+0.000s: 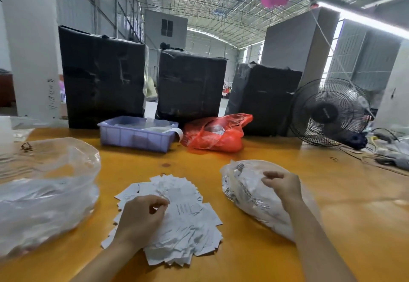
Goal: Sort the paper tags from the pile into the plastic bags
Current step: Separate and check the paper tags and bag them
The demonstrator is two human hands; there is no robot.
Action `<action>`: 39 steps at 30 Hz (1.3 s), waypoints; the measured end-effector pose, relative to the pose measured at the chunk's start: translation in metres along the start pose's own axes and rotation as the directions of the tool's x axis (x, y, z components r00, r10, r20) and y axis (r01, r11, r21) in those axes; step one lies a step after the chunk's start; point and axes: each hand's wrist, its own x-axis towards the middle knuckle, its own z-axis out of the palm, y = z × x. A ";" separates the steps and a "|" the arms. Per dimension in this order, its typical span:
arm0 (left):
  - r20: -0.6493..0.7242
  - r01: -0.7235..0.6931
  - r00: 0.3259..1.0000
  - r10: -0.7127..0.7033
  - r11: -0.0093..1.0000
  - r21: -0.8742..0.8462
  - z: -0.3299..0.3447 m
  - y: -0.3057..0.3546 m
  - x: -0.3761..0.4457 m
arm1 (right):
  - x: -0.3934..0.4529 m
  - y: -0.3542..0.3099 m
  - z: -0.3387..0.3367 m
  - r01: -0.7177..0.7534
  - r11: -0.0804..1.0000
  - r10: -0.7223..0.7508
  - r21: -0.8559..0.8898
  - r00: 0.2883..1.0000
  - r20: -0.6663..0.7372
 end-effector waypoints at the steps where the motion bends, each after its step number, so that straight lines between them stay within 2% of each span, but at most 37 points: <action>1: -0.009 0.009 1.000 -0.009 1.000 -0.020 0.000 0.000 -0.001 | 0.000 -0.004 -0.002 -0.019 0.994 0.019 0.108 1.000 0.006; 6: -0.023 0.048 0.998 -0.052 0.989 -0.139 0.002 0.001 -0.002 | -0.006 -0.034 -0.010 -0.004 0.904 0.008 0.428 1.000 -0.009; 8: -0.023 0.087 0.995 -0.095 0.970 -0.228 0.003 0.001 -0.001 | -0.016 -0.052 -0.009 -0.020 0.844 -0.022 0.537 0.997 0.071; 12: 0.026 0.147 0.989 -0.149 0.908 -0.391 0.004 0.003 -0.001 | -0.047 -0.089 0.007 -0.043 0.808 -0.144 0.588 0.952 0.268; 14: 0.133 0.221 0.975 -0.177 0.816 -0.534 0.002 0.008 0.000 | -0.067 -0.103 0.023 -0.096 0.798 -0.225 0.595 0.869 0.442; 17: 0.374 0.412 0.908 -0.188 0.560 -0.719 -0.003 0.015 0.002 | -0.095 -0.109 0.058 -0.160 0.833 -0.250 0.530 0.746 0.617; 18: 0.416 0.438 0.894 -0.166 0.516 -0.736 -0.004 0.016 0.003 | -0.104 -0.107 0.070 -0.176 0.843 -0.241 0.509 0.722 0.648; 20: 0.419 0.421 0.900 -0.122 0.494 -0.761 -0.006 0.016 0.004 | -0.117 -0.102 0.089 -0.192 0.858 -0.221 0.476 0.698 0.681; 22: 0.374 0.397 0.916 -0.144 0.452 -0.799 -0.004 0.015 0.003 | -0.125 -0.096 0.101 -0.184 0.866 -0.215 0.464 0.702 0.679; 24: 0.337 0.405 0.913 -0.230 0.401 -0.822 -0.003 0.012 0.003 | -0.129 -0.092 0.108 -0.167 0.867 -0.220 0.470 0.719 0.660; 33: 0.214 0.387 0.866 -0.452 0.333 -0.860 -0.005 0.009 0.004 | -0.129 -0.088 0.110 -0.078 0.917 -0.216 0.390 0.726 0.653; 37: 0.199 0.372 0.861 -0.468 0.313 -0.874 -0.005 0.007 0.004 | -0.116 -0.096 0.095 -0.061 0.924 -0.198 0.378 0.767 0.610; 39: 0.191 0.360 0.870 -0.454 0.321 -0.876 -0.005 0.006 0.004 | -0.102 -0.103 0.077 -0.005 0.917 -0.225 0.399 0.820 0.527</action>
